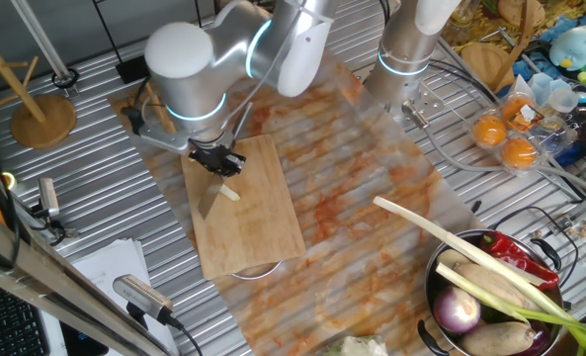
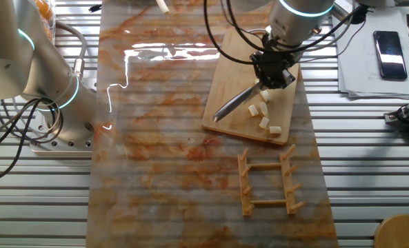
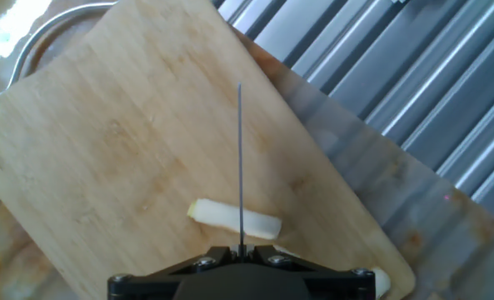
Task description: Chop the scallions
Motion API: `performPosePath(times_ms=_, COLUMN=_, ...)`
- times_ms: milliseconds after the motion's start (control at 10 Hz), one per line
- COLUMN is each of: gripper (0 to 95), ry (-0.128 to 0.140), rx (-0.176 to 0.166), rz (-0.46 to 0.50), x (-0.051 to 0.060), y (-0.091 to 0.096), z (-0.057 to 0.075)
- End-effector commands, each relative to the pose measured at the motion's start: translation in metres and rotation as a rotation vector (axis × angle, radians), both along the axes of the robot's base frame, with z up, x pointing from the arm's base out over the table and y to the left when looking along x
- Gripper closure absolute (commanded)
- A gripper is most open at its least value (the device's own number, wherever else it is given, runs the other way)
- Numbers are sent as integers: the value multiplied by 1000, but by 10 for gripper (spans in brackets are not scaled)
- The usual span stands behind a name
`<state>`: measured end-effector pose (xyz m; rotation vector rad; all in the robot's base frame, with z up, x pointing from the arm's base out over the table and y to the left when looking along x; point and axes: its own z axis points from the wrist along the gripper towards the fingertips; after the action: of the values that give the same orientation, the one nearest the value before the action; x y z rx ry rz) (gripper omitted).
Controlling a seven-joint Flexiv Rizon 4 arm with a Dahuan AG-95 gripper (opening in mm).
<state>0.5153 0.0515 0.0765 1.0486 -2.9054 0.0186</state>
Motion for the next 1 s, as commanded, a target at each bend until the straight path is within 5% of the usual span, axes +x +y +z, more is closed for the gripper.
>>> performPosePath(times_ms=100, gripper=950, ry=-2, rx=-7, rz=-7, x=2, y=-1, z=-3)
performPosePath(times_ms=1000, gripper=950, ry=-10, rx=-3, rz=-22, x=8, y=-7, z=-15)
